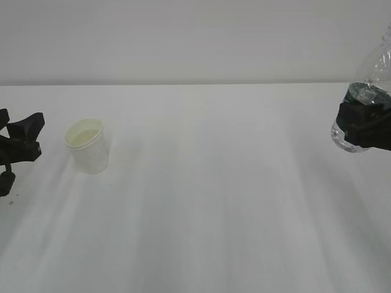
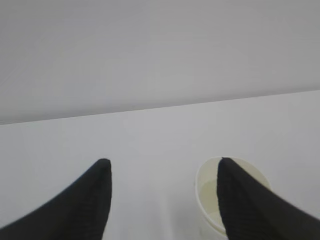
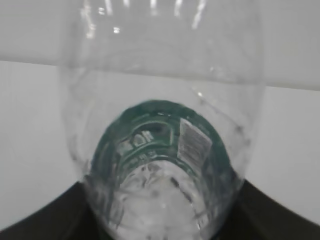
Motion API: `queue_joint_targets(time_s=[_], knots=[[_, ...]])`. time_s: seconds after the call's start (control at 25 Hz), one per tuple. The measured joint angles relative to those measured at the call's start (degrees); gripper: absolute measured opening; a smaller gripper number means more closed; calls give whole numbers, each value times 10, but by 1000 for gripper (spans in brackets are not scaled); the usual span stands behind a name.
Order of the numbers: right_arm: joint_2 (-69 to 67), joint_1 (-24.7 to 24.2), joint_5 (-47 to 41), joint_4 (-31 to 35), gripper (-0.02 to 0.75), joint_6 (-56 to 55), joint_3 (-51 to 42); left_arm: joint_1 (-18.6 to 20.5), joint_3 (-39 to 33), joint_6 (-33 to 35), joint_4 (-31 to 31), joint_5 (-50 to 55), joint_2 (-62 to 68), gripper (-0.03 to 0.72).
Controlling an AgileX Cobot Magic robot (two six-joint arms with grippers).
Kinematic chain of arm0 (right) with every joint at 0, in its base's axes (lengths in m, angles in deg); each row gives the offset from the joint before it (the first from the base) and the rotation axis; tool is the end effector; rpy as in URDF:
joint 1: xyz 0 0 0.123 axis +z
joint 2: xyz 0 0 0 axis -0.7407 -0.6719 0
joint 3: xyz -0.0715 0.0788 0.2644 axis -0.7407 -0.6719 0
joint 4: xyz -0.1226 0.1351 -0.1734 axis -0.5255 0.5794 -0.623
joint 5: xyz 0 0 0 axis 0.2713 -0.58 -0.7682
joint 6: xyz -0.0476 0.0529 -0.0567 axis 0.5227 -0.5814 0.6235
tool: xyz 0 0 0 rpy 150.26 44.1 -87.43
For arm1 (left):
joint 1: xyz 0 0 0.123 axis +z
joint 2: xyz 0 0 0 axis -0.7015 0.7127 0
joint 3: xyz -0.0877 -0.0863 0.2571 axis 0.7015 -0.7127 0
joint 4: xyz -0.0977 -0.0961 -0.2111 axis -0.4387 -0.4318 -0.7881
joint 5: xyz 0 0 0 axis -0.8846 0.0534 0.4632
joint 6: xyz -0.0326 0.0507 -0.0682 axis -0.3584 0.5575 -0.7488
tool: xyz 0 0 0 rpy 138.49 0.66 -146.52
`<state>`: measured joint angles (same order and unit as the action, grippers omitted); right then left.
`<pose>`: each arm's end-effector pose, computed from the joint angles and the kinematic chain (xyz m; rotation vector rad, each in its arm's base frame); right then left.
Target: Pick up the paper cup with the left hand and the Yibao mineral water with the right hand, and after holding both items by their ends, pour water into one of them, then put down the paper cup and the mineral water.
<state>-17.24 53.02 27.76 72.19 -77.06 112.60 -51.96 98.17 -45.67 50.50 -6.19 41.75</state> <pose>0.2511 0.0282 0.2130 -0.1690 1.8833 0.0840 0.2674 -0.0373 0.1565 0.1241 1.6694 -0.1242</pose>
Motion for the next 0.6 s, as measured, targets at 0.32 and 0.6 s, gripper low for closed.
queue_joint_targets(time_s=[0.32,0.6], knots=[[0,0,9,84,417,98,-5,0,0,0,0,0,0,467],[0,0,9,129,417,142,-5,0,0,0,0,0,0,467]])
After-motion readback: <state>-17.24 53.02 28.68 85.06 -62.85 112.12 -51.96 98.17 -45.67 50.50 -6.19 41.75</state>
